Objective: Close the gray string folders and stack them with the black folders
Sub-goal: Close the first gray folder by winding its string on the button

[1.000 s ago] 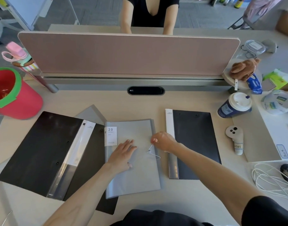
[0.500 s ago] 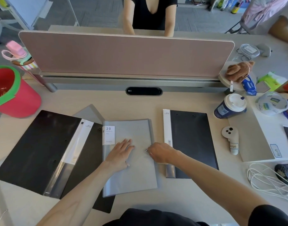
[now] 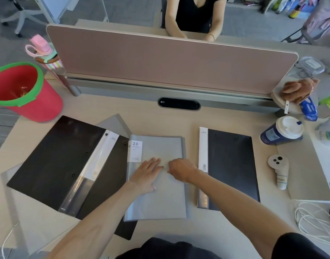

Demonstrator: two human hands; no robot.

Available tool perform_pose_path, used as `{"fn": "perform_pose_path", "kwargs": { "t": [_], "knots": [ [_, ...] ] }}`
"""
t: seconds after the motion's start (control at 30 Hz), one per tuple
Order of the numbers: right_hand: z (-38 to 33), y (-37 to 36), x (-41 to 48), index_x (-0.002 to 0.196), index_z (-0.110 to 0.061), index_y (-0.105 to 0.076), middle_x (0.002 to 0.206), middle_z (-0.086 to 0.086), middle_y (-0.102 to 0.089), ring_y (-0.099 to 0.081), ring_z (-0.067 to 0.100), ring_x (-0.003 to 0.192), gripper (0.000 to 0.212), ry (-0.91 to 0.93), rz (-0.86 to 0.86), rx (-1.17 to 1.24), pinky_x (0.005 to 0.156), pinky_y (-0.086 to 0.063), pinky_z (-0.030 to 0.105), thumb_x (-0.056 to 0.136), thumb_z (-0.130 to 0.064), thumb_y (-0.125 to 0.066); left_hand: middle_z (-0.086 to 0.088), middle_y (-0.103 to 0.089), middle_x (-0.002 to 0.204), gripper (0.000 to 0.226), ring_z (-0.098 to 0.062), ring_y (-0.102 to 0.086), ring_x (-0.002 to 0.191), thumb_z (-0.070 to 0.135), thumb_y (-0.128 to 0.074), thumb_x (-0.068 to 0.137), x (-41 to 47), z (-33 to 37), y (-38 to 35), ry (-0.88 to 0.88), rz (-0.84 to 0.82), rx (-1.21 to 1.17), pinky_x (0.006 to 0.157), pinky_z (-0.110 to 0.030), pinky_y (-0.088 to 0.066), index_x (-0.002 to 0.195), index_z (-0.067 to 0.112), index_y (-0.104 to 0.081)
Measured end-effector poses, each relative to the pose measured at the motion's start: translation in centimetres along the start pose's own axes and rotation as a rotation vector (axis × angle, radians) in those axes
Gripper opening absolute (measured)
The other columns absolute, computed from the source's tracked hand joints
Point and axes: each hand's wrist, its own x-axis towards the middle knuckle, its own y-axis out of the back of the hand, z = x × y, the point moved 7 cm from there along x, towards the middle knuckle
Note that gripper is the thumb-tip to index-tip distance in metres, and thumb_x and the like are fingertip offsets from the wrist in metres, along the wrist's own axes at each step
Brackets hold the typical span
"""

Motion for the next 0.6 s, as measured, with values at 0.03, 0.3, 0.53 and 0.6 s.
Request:
{"fn": "perform_pose_path", "kwargs": {
  "t": [0.03, 0.3, 0.53, 0.6],
  "knots": [
    [0.3, 0.2, -0.1, 0.108, -0.007, -0.060, 0.110, 0.011, -0.067, -0.062, 0.031, 0.104, 0.032, -0.002, 0.016, 0.006, 0.081, -0.050, 0.040, 0.098, -0.034, -0.045, -0.006, 0.005, 0.164, 0.081, -0.025, 0.006, 0.151, 0.027, -0.064, 0.085, 0.0, 0.0, -0.1, 0.000, -0.004, 0.005, 0.121, -0.039, 0.001, 0.151, 0.015, -0.019],
    [2.5, 0.1, -1.1, 0.103, -0.010, -0.062, 0.107, 0.006, -0.067, -0.063, 0.026, 0.102, 0.032, -0.066, 0.131, 0.058, 0.082, -0.050, 0.036, 0.097, -0.037, -0.047, -0.008, 0.005, 0.164, 0.082, -0.025, 0.007, 0.150, 0.029, -0.064, 0.086, 0.1, 0.0, -0.2, -0.001, -0.015, 0.028, 0.121, -0.040, 0.002, 0.152, 0.014, -0.018],
    [0.4, -0.2, -1.0, 0.100, -0.008, -0.057, 0.102, 0.009, -0.064, -0.062, 0.029, 0.096, 0.029, 0.102, 0.102, 0.122, 0.080, -0.051, 0.040, 0.098, -0.034, -0.046, -0.007, 0.003, 0.164, 0.080, -0.025, 0.006, 0.151, 0.028, -0.064, 0.086, 0.0, 0.1, -0.2, 0.007, -0.015, 0.012, 0.121, -0.040, 0.000, 0.151, 0.017, -0.019],
    [0.2, -0.1, -0.7, 0.100, -0.008, -0.057, 0.102, 0.009, -0.064, -0.062, 0.029, 0.095, 0.029, 0.114, 0.099, 0.107, 0.081, -0.051, 0.043, 0.098, -0.034, -0.046, -0.007, 0.002, 0.164, 0.080, -0.025, 0.005, 0.151, 0.028, -0.065, 0.085, 0.0, 0.0, -0.2, 0.003, -0.003, 0.004, 0.121, -0.040, -0.001, 0.150, 0.017, -0.020]
  ]
}}
